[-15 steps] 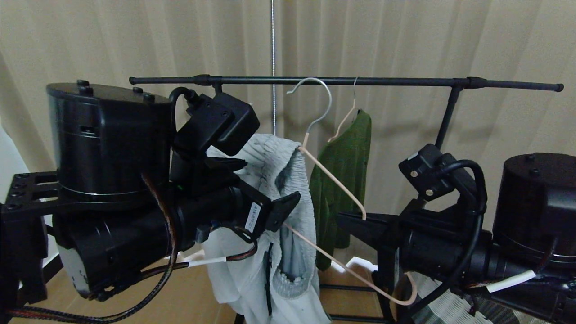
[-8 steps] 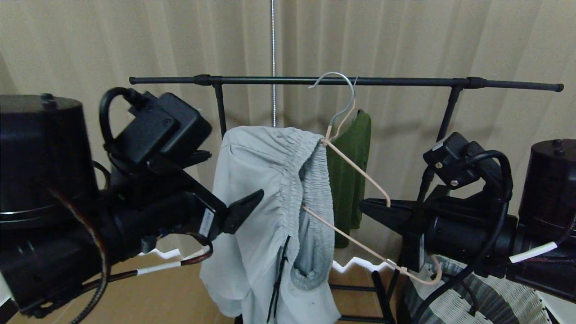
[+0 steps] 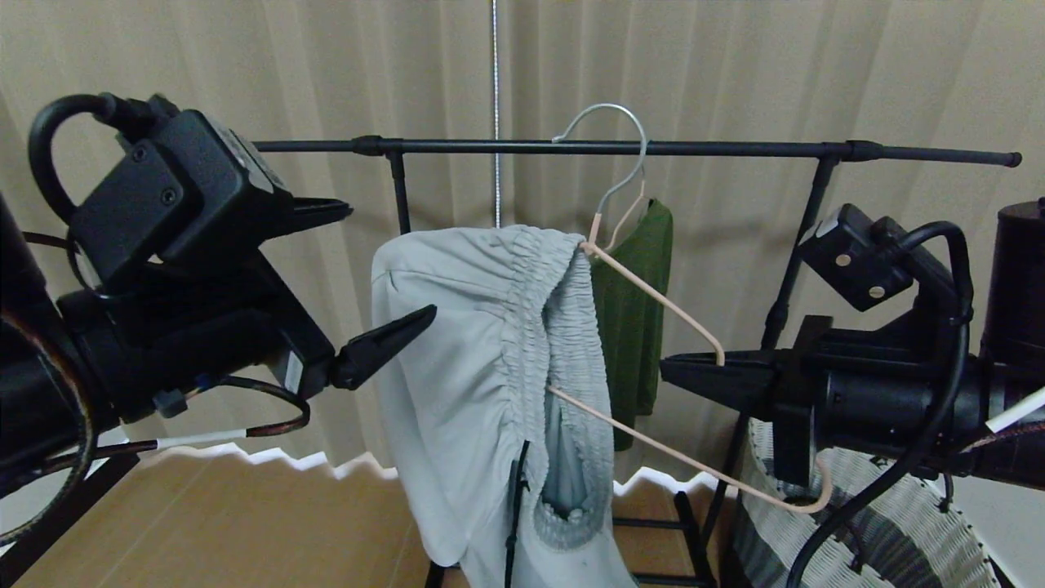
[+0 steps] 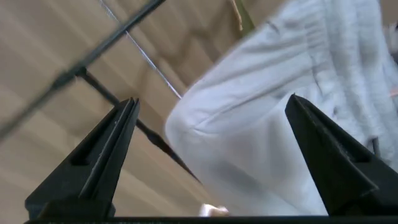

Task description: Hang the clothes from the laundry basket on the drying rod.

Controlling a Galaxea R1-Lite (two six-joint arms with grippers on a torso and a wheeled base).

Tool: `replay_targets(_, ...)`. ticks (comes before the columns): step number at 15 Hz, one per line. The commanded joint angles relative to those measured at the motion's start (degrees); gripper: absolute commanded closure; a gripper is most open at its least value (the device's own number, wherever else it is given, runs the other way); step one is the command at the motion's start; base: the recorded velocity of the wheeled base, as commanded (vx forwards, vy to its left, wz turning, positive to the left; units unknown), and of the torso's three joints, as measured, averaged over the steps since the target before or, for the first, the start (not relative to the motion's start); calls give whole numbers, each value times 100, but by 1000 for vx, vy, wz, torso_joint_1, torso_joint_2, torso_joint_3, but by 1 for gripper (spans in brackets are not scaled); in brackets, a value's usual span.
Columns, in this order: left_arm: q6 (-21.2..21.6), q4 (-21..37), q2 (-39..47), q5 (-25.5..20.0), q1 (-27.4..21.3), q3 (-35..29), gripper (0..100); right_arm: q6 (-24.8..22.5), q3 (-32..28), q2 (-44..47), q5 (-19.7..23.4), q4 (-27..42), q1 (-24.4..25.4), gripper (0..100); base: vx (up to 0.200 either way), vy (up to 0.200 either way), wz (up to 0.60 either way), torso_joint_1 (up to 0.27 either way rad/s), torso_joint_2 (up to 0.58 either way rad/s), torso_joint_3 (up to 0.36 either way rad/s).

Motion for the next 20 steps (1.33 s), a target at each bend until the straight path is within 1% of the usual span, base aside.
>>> replay_targets(1, 348, -5, 343, -436, 30, -155, 0, -3, -31, 20, 8, -10, 28, 100, 0, 0, 0, 0, 0, 0)
replay_targets(2, 524, -5, 562, -445, 47, -384, 0, -3, -5, -6, 17, -10, 99, 100, 0, 0, 0, 0, 0, 0)
replay_targets(4, 621, -14, 835, -445, 39, -700, 0, -3, 22, -33, 17, -28, 195, 100, 0, 0, 0, 0, 0, 0)
replay_targets(5, 735, -14, 958, -445, 47, -797, 0, -3, 22, -33, 17, -46, 248, 100, 0, 0, 0, 0, 0, 0)
replay_targets(6, 1016, -22, 1081, -445, 65, -885, 0, 6, 30, -42, 122, -54, 292, 100, 0, 0, 0, 0, 0, 0)
replay_targets(7, 1016, -22, 1081, -445, 65, -885, 0, 6, 30, -42, 122, -54, 292, 100, 0, 0, 0, 0, 0, 0)
replay_targets(8, 1350, -40, 1239, -445, 223, -1016, 0, 6, 39, -94, 368, -54, 310, 100, 0, 0, 0, 0, 0, 0)
replay_targets(9, 1350, -40, 1239, -445, 223, -1016, 0, 6, 39, -94, 368, -54, 310, 100, 0, 0, 0, 0, 0, 0)
replay_targets(10, 1420, -31, 1301, -445, 241, -1043, 0, 6, 48, -112, 474, -54, 362, 100, 0, 0, 0, 0, 0, 0)
replay_targets(12, 1429, -31, 1292, -454, 241, -1052, 0, 6, 39, -94, 482, -63, 468, 100, 0, 0, 0, 0, 0, 0)
replay_targets(13, 1429, -31, 1283, -454, 241, -1052, 100, 6, 39, -94, 482, -63, 529, 100, 0, 0, 0, 0, 0, 0)
replay_targets(17, 1429, -31, 1283, -471, 241, -1034, 100, 6, 39, -103, 517, -90, 608, 100, 0, 0, 0, 0, 0, 0)
replay_targets(20, 1429, -40, 1283, -463, 241, -1016, 100, 6, 30, -121, 667, -90, 608, 100, 0, 0, 0, 0, 0, 0)
